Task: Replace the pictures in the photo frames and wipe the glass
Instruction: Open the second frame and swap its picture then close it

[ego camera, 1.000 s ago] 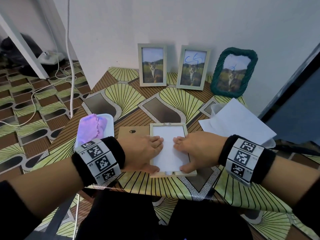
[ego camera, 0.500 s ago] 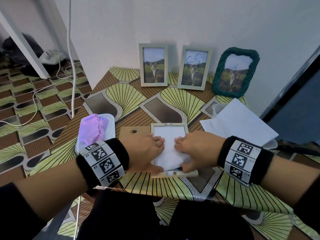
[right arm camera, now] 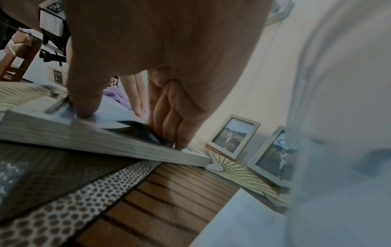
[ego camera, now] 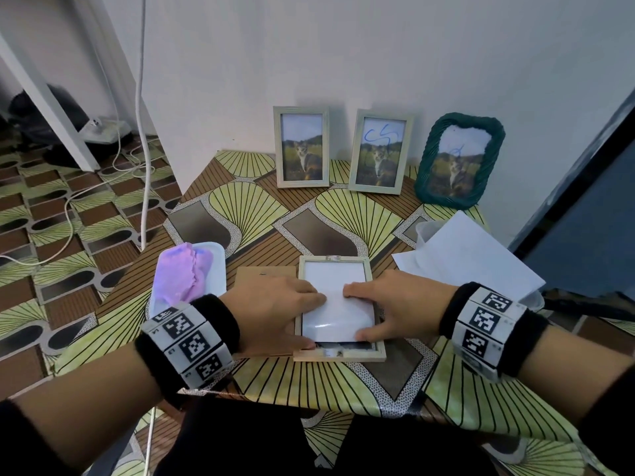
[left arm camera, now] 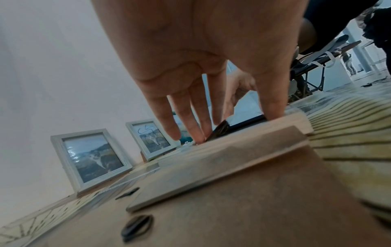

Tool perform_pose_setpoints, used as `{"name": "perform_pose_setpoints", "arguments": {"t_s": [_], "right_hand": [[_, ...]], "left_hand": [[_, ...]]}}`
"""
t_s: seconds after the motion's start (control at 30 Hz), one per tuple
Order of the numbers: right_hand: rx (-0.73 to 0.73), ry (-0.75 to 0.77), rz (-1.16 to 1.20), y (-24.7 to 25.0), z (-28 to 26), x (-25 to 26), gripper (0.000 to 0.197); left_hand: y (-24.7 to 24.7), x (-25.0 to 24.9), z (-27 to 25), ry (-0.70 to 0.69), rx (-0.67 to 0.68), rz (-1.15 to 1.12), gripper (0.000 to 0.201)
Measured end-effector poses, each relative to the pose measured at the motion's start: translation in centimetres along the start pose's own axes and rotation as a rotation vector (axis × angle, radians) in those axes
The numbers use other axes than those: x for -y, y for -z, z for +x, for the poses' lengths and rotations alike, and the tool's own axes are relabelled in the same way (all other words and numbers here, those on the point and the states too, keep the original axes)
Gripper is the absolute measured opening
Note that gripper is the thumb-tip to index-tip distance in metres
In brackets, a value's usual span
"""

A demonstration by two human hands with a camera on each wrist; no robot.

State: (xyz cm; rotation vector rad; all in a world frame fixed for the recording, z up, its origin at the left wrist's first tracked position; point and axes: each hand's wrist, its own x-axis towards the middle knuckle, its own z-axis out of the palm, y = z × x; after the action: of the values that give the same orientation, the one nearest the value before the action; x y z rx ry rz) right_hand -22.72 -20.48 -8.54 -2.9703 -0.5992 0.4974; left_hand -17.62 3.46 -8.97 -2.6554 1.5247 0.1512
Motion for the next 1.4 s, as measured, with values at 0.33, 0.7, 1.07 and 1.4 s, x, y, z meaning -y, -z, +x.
{"name": "perform_pose_setpoints", "arguments": {"t_s": [0.33, 0.7, 1.07, 1.4], "right_hand": [[0.067, 0.056, 0.057, 0.0, -0.8, -0.1, 0.074], [0.011, 0.025, 0.090, -1.3, -0.7, 0.1, 0.070], [0.011, 0.033, 0.076, -1.8, -0.7, 0.1, 0.078], [-0.021, 0.031, 0.087, -1.9, -0.9, 0.3, 0.076]], "left_hand": [[-0.1, 0.4, -1.5, 0.159, -0.134, -0.104, 0.058], [-0.7, -0.6, -1.4, 0.317, -0.017, -0.745, 0.030], [-1.2, -0.2, 0.2, 0.462, -0.072, -1.096, 0.012], [-0.2, -0.2, 1.9, 0.467, -0.121, -1.058, 0.051]]}}
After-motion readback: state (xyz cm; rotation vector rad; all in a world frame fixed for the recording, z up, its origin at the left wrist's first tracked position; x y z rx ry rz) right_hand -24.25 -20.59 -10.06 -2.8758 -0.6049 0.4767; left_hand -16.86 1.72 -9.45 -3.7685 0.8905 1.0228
